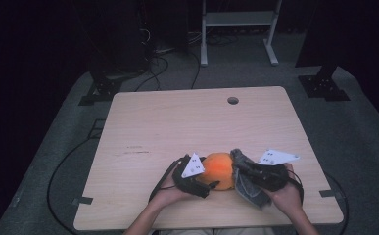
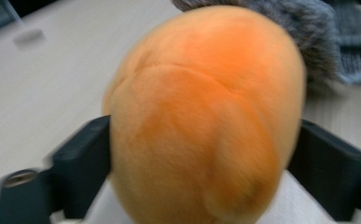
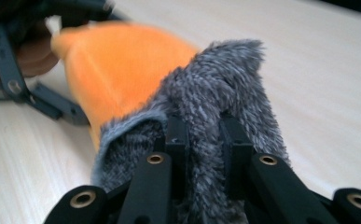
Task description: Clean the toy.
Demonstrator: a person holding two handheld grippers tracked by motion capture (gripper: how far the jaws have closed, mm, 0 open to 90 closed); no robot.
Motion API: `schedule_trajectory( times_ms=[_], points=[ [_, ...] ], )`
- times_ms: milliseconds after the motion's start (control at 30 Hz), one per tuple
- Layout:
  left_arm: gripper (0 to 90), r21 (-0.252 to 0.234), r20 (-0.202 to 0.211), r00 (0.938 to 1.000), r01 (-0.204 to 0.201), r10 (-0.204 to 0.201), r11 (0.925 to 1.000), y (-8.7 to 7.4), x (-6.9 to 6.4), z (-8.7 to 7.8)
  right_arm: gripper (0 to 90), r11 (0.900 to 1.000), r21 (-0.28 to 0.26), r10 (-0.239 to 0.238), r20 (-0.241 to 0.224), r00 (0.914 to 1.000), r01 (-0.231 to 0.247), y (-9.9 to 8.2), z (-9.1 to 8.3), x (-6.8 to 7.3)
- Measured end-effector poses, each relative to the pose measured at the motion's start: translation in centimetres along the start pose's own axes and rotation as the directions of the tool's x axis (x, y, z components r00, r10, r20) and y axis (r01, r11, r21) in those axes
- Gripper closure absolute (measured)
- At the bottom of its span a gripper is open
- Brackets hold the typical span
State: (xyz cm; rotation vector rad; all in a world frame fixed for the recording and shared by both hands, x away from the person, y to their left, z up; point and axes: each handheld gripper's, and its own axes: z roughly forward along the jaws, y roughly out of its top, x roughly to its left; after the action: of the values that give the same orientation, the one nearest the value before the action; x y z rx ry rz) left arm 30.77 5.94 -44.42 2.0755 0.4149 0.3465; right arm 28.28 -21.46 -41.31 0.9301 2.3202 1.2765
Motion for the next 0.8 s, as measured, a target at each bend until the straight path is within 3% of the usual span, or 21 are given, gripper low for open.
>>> schedule_trajectory(
  times_ms=[100,200,300,400,467,533,600,700,800],
  points=[
    [14.3,0.0,0.01,0.9997,0.021,-0.021,0.9998,-0.1,0.2,-0.4,75.6,0.9997,0.0,0.026,-0.037,0.999,-0.026,-0.4,0.2,-0.1],
    [21.0,-0.002,0.006,0.9994,-0.033,0.033,0.9995,-0.2,-0.2,-0.5,75.5,0.9981,0.022,0.058,-0.047,0.9972,-0.057,-0.9,0.1,-0.8],
    [23.4,-0.006,0.004,0.9969,-0.079,0.079,0.9969,-0.2,-0.7,-0.5,75.6,0.9944,0.059,0.089,-0.006,0.9961,-0.088,-1.6,-0.3,-1.6],
    [24.2,-0.011,0.005,0.9916,-0.129,0.129,0.9916,-0.1,-1.2,-0.4,75.6,0.993,-0.036,0.111,-0.04,0.993,-0.113,-0.7,-1.3,-1.5],
    [23.9,-0.015,0.002,0.9889,-0.149,0.149,0.9888,-0.1,-1.3,-0.3,75.6,0.9938,-0.064,0.086,-0.07,0.9938,-0.091,0.1,-1.2,-0.8],
    [17.3,0.002,0.013,0.9932,-0.116,0.116,0.9932,-0.1,-1.0,-0.3,75.6,0.9988,-0.023,0.041,-0.056,0.9976,-0.042,0.3,-0.3,-0.1],
    [10.3,-0.011,0.059,0.9976,-0.036,0.037,0.9993,-0.1,-0.3,-0.6,75.6,0.999,-0.008,0.044,-0.067,0.9968,-0.044,-0.1,0.3,-0.1],
    [6.4,-0.015,0.106,0.9931,0.051,-0.049,0.9986,-0.2,0.2,-0.6,75.6,0.9991,-0.001,0.043,-0.063,0.9971,-0.043,-0.4,0.0,-0.3],
    [9.7,-0.022,0.121,0.99,0.075,-0.072,0.997,-0.4,0.4,-0.8,75.6,0.9986,0.007,0.053,-0.064,0.9965,-0.053,-0.8,-0.2,-0.5]
  ],
)
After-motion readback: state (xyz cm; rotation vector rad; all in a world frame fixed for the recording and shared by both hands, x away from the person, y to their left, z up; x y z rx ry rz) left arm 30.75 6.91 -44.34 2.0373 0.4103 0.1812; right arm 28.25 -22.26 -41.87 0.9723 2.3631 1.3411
